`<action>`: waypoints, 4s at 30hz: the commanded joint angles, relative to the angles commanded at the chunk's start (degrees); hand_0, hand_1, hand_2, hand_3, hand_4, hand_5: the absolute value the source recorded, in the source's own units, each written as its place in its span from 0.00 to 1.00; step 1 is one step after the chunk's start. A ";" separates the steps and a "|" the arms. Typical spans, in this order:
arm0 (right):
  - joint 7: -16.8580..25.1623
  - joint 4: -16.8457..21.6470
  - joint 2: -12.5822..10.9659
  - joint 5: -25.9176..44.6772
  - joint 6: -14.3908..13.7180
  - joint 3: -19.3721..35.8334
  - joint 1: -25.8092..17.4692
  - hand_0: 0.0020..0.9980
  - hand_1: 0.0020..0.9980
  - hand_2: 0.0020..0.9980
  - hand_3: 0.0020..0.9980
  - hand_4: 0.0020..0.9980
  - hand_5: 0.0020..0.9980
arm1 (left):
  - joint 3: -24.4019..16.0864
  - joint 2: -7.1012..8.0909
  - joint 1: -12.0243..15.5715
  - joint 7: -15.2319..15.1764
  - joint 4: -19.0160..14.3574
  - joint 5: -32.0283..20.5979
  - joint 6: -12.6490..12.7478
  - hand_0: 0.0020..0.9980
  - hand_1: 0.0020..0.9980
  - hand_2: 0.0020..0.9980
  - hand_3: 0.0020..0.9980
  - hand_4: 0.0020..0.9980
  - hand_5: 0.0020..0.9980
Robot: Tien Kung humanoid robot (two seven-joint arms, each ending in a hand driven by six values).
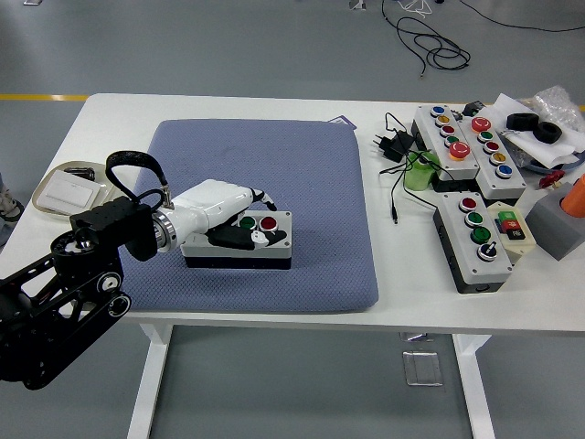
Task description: Pick up the button,place it on the desk,press the button,press the button
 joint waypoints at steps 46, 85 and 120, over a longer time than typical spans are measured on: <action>-0.07 0.00 0.10 -0.72 0.07 0.62 -1.01 0.63 0.50 0.62 0.56 0.30 0.23 | -12.08 0.40 10.79 -18.65 21.98 -80.32 20.71 0.82 0.85 0.90 0.91 0.74 1.00; -0.06 0.00 0.09 -0.44 0.00 0.60 -0.78 0.63 0.49 0.62 0.56 0.30 0.23 | -12.61 0.65 10.19 -18.32 23.15 -84.27 18.41 0.83 0.86 0.90 0.90 0.72 1.00; 0.03 0.00 0.02 -0.23 -0.20 0.89 -0.66 0.63 0.50 0.62 0.56 0.30 0.23 | -13.19 1.11 9.84 -18.38 23.38 -84.42 18.41 0.84 0.87 0.90 0.89 0.72 1.00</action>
